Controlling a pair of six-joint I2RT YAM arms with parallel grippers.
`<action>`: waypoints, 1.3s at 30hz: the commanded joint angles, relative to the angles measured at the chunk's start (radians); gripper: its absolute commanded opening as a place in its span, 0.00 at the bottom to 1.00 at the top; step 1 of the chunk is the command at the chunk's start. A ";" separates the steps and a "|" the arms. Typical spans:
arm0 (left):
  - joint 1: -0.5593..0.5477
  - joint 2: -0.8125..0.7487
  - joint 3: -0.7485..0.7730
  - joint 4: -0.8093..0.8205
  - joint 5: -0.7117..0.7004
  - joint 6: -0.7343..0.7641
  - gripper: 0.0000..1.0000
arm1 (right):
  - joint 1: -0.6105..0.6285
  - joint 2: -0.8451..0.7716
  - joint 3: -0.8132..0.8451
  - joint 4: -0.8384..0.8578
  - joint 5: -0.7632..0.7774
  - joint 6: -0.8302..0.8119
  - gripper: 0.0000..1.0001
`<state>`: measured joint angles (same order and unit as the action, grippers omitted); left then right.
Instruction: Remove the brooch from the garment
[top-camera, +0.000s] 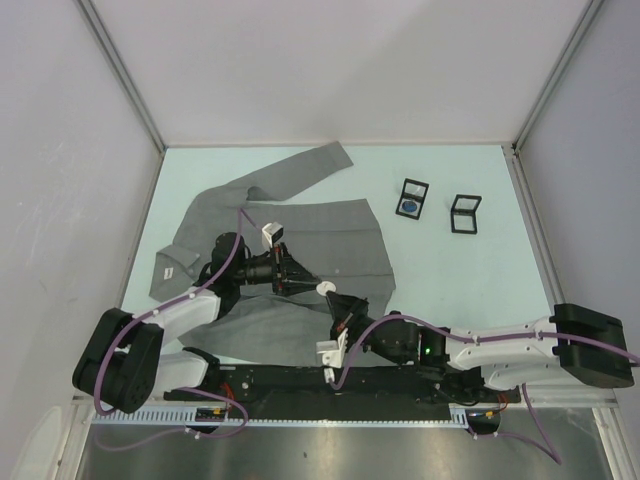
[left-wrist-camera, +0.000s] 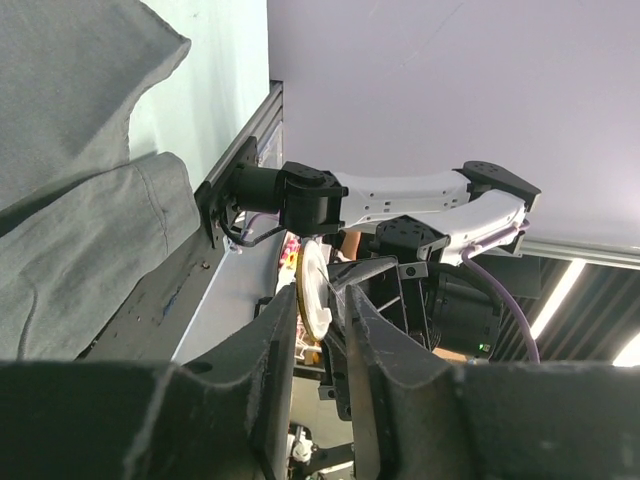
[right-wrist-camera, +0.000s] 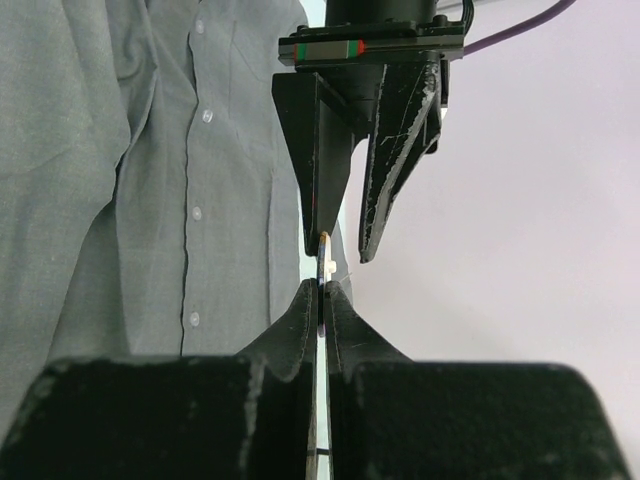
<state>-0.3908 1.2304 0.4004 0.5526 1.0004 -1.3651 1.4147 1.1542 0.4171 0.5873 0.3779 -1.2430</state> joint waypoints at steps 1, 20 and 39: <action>-0.013 -0.006 0.009 0.058 0.024 -0.025 0.27 | 0.007 0.019 0.038 0.077 0.001 -0.006 0.00; -0.002 0.003 0.046 -0.075 -0.068 0.348 0.00 | 0.044 -0.122 0.046 -0.181 0.159 0.595 0.77; 0.009 -0.039 0.002 0.068 -0.085 0.351 0.00 | -0.523 -0.126 0.229 -0.491 -0.365 2.218 0.78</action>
<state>-0.3859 1.2018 0.4080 0.5007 0.9012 -0.9680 0.9501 1.0115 0.6132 0.0830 0.2836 0.6567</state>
